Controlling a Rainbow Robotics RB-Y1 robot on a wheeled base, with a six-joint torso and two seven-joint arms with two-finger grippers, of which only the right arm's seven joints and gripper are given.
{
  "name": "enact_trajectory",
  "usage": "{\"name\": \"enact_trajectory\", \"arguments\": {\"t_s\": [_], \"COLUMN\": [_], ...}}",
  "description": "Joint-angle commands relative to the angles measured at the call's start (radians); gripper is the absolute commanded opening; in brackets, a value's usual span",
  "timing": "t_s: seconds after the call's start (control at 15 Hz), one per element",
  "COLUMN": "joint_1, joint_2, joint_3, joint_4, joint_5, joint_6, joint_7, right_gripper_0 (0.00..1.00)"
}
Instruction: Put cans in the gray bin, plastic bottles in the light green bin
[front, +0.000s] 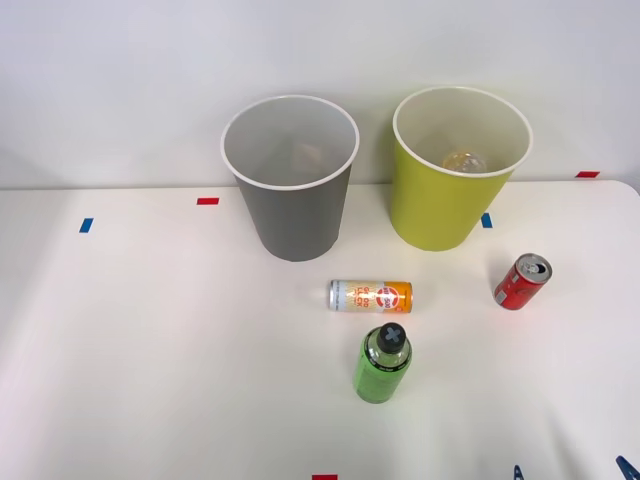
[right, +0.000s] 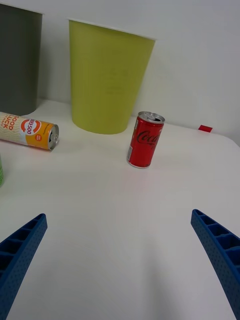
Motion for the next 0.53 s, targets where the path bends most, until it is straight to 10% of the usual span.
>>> {"name": "enact_trajectory", "arguments": {"t_s": [0.07,0.53], "joint_1": [0.0,0.0], "joint_2": [0.0,0.0], "joint_3": [0.0,0.0], "joint_4": [0.0,0.0], "joint_5": [0.0,0.0], "joint_6": [0.0,0.0], "joint_7": [0.0,0.0], "right_gripper_0": [1.0,1.0]}}
